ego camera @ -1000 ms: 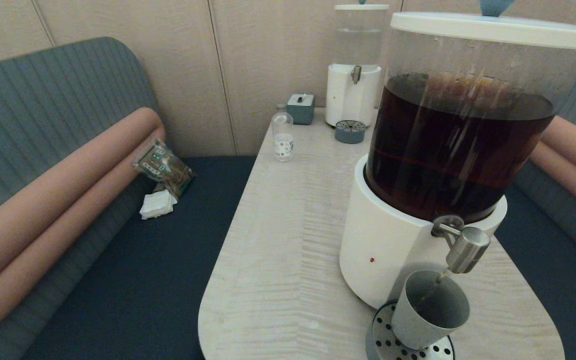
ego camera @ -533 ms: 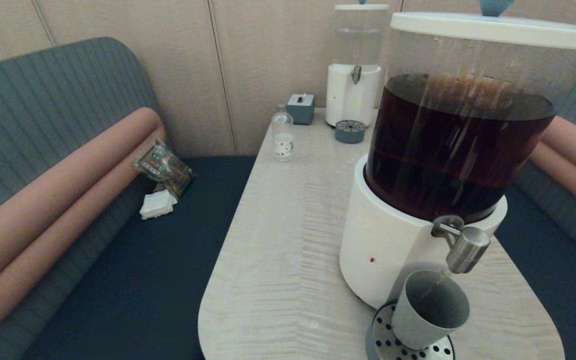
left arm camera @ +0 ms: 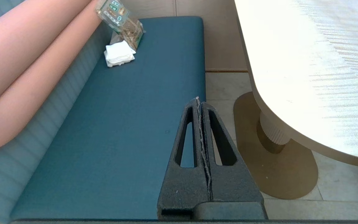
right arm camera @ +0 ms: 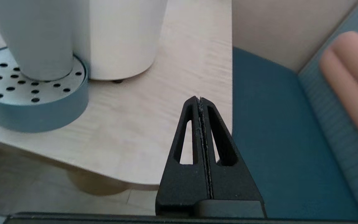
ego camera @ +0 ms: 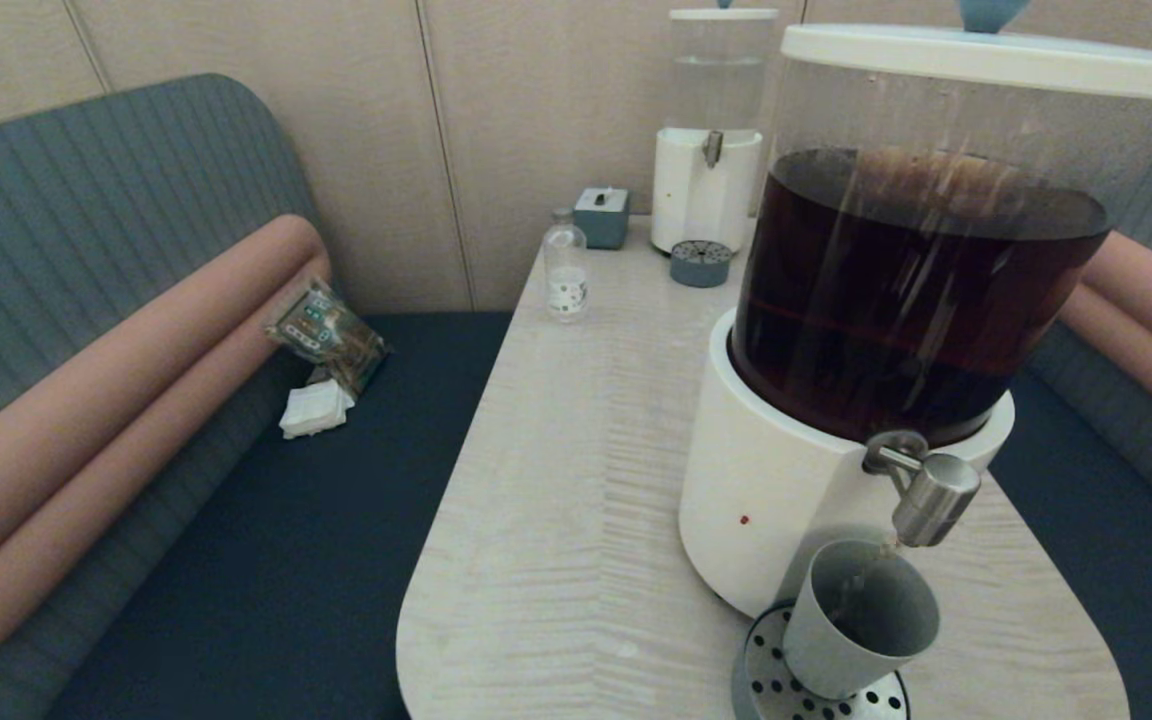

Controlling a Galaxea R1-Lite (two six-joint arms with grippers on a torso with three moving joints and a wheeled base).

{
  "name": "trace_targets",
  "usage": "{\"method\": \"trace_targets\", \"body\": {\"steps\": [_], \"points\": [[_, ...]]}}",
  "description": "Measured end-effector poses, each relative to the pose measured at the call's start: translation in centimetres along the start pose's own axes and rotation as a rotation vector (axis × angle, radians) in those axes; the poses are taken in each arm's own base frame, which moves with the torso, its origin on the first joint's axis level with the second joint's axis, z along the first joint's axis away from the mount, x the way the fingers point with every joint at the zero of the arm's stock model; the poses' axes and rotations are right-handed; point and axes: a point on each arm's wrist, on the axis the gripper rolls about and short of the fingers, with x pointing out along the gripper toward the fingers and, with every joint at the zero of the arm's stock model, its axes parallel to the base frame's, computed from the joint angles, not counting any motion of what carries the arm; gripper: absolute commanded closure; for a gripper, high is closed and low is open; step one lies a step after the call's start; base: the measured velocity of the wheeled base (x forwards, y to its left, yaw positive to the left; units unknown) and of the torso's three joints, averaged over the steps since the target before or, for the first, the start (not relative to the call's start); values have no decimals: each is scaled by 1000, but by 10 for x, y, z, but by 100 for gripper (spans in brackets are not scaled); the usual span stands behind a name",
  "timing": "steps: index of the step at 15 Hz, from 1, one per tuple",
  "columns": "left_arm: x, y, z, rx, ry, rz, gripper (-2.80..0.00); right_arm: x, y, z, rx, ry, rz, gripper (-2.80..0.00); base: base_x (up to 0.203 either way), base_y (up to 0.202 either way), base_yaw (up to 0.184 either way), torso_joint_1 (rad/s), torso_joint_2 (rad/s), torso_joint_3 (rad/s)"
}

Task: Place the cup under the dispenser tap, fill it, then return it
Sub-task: Turn off the faucet

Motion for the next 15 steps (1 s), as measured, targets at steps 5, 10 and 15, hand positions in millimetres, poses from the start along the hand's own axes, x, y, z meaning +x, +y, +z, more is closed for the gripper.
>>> {"method": "trace_targets", "body": {"steps": [5,10,15], "points": [[0,0,0,0,0,0,0,-1,1,-5,20,78,22,0,0,0,0,0,0,0],[0,0,0,0,0,0,0,-1,1,-4,32,60,18,0,0,0,0,0,0,0],[0,0,0,0,0,0,0,0,1,-5,98,55,7,0,0,0,0,0,0,0]]}}
